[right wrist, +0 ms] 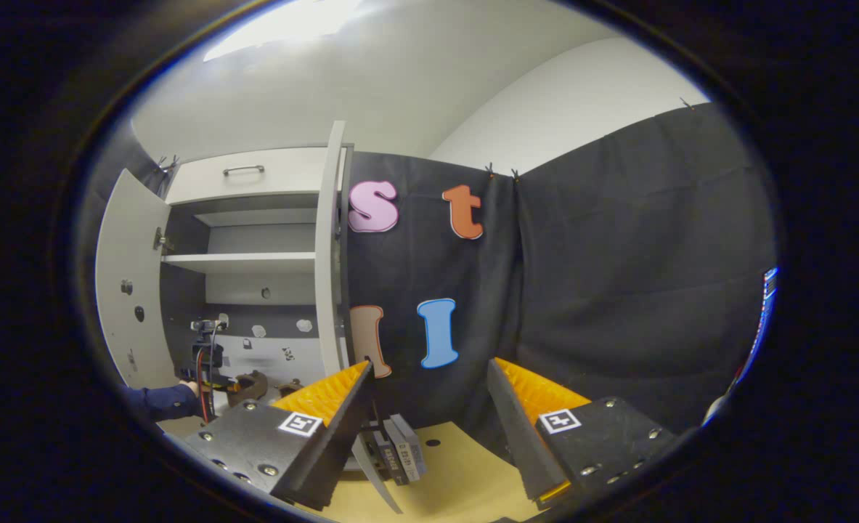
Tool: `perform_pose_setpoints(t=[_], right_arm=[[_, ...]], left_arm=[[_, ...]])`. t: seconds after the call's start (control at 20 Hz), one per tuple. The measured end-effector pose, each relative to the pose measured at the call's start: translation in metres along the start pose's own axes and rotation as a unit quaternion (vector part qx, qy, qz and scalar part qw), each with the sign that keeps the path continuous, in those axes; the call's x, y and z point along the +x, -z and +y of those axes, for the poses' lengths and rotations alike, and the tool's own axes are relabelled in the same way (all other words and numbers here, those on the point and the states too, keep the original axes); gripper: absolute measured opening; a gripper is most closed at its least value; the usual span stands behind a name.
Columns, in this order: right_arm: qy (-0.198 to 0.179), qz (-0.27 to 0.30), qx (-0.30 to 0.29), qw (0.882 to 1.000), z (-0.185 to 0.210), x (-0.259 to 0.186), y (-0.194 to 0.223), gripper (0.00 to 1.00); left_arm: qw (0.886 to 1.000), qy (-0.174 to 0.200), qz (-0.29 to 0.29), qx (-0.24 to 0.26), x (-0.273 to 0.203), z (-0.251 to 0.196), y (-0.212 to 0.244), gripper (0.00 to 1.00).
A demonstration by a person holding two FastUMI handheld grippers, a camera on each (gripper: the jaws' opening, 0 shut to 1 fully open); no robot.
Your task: Grab one shoe with the right hand and put it into the shoe cabinet, grab the other shoe with the left hand and put it into the shoe cabinet; then close the right door with the right hand and the left door with the left hand.
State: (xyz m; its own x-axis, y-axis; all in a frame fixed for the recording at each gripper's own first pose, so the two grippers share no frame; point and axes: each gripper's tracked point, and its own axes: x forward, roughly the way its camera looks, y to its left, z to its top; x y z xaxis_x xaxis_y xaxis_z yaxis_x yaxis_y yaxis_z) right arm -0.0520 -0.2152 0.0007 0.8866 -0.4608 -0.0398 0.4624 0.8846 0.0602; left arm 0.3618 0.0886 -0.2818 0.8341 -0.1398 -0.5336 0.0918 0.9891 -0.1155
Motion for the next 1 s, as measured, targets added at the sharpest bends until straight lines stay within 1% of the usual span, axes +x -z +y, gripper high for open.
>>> perform_pose_setpoints(t=[0.05,0.1,0.15,0.2,0.25,0.3,0.35,0.4,0.5,0.7,0.85,0.95,1.0], right_arm=[[0.002,0.002,0.0,1.0,-0.002,0.0,0.001,0.92],[0.004,0.003,-0.001,1.0,-0.004,0.0,0.002,0.92],[0.005,0.004,-0.001,1.0,-0.005,0.0,0.003,0.93],[0.004,0.005,0.0,1.0,-0.006,0.0,0.005,0.93],[0.002,0.007,0.001,1.0,-0.006,0.0,0.006,0.93],[-0.001,0.009,0.003,1.0,-0.005,0.001,0.007,0.93],[-0.004,0.011,0.003,1.0,-0.003,0.002,0.009,0.93],[-0.007,0.013,0.003,1.0,-0.002,0.002,0.012,0.92],[-0.014,0.016,0.002,1.0,0.002,0.004,0.015,0.93],[-0.032,0.022,0.005,0.999,0.011,0.008,0.021,0.92],[-0.048,0.027,0.006,0.998,0.018,0.011,0.025,0.93],[-0.057,0.026,0.005,0.998,0.019,0.014,0.027,0.93],[-0.061,0.024,0.004,0.998,0.02,0.015,0.027,0.93]], left_arm=[[1.0,-0.012,-0.005,0.011,0.0,0.006,-0.003,0.37],[1.0,-0.022,-0.009,0.021,0.001,0.01,-0.007,0.44],[0.999,-0.029,-0.01,0.031,0.001,0.014,-0.009,0.46],[0.998,-0.038,-0.01,0.042,-0.002,0.018,-0.011,0.61],[0.997,-0.047,-0.011,0.054,-0.004,0.024,-0.015,0.67],[0.996,-0.054,-0.013,0.066,-0.007,0.028,-0.018,0.77],[0.995,-0.062,-0.015,0.079,-0.011,0.032,-0.021,0.84],[0.994,-0.063,-0.018,0.089,-0.018,0.032,-0.026,0.92],[0.993,-0.061,-0.047,0.09,-0.036,0.031,-0.042,0.95],[0.988,-0.051,-0.12,0.083,-0.098,0.022,-0.075,0.95],[0.982,-0.022,-0.173,0.066,-0.154,0.005,-0.092,0.95],[0.978,-0.004,-0.199,0.064,-0.194,-0.003,-0.096,0.95],[0.975,-0.001,-0.211,0.065,-0.215,-0.005,-0.097,0.94]])
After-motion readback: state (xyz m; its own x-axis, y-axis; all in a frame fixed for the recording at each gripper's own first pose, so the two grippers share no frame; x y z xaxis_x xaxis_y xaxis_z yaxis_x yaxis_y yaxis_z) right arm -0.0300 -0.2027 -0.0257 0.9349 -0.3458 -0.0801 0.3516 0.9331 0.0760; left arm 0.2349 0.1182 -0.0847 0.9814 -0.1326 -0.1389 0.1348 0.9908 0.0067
